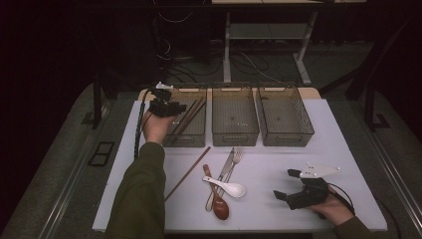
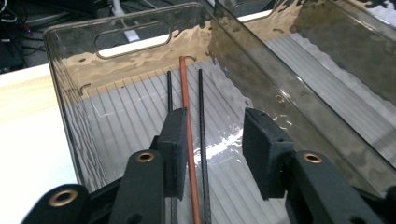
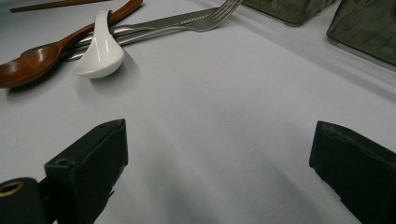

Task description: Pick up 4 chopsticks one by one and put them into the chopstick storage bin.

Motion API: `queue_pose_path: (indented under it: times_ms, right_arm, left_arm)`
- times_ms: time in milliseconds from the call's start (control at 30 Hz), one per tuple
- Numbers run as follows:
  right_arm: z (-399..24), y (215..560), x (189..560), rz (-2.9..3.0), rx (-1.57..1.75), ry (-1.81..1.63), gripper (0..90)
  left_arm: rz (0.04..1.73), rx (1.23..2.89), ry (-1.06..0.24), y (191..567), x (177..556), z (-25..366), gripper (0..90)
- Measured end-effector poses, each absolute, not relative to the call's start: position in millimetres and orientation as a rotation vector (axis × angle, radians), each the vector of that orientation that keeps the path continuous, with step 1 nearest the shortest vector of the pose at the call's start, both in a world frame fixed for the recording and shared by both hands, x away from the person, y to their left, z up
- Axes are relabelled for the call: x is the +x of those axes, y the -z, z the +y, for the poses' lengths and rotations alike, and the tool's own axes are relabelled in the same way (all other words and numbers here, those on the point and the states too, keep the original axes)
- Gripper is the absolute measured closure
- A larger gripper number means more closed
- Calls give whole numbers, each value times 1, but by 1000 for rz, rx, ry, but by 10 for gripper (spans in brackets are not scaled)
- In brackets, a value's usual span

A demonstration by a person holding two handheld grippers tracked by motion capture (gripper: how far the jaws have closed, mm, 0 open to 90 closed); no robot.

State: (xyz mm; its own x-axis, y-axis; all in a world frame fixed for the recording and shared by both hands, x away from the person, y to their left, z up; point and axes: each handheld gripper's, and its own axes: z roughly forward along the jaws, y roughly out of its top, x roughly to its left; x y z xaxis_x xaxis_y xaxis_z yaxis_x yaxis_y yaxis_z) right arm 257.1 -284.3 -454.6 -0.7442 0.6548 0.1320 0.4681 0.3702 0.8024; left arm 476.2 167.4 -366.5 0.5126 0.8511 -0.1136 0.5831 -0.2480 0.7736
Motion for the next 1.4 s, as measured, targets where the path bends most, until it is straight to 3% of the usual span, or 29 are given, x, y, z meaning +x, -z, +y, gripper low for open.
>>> queue_pose_path:
  times_ms: [667,1400]
  right_arm:
    - [-285,455,258,2405,1048,-1311,42]
    - [-285,455,257,2401,1042,-1313,43]
  left_arm:
    - [1010,2011,-397,352,446,158,385]
    - [886,1986,-353,348,395,152,284]
